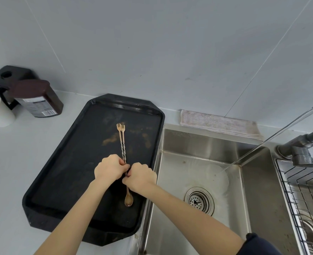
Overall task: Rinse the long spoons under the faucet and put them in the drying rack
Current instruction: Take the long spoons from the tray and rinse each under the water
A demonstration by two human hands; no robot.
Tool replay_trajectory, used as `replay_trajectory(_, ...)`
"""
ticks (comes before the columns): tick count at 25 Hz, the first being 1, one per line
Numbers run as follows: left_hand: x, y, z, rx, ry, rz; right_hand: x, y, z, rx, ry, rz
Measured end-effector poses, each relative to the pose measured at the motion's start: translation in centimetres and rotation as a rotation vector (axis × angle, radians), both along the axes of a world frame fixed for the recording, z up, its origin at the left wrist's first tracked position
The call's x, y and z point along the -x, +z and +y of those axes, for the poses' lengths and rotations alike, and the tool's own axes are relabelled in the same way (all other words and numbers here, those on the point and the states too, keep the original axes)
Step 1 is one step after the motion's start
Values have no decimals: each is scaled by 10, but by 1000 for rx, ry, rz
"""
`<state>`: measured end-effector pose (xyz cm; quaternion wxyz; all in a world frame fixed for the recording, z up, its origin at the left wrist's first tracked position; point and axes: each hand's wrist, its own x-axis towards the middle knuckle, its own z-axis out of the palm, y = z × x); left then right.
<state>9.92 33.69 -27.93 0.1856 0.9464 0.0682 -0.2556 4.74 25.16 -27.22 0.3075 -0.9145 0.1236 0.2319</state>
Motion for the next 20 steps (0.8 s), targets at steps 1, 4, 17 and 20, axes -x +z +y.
replay_trajectory(1, 1, 1, 0, 60, 25, 6, 0, 1, -2, -22, -27, 14)
replay_trajectory(4, 7, 6, -3, 206, 74, -1, 5, 0, -9, -88, -76, 17)
replay_trajectory(17, 47, 34, -53, 623, 100, -50, 55, 16, -67, -197, -225, -140)
replay_trajectory(20, 62, 36, -82, 693, 60, -55, 78, 15, -95, -155, -311, -149)
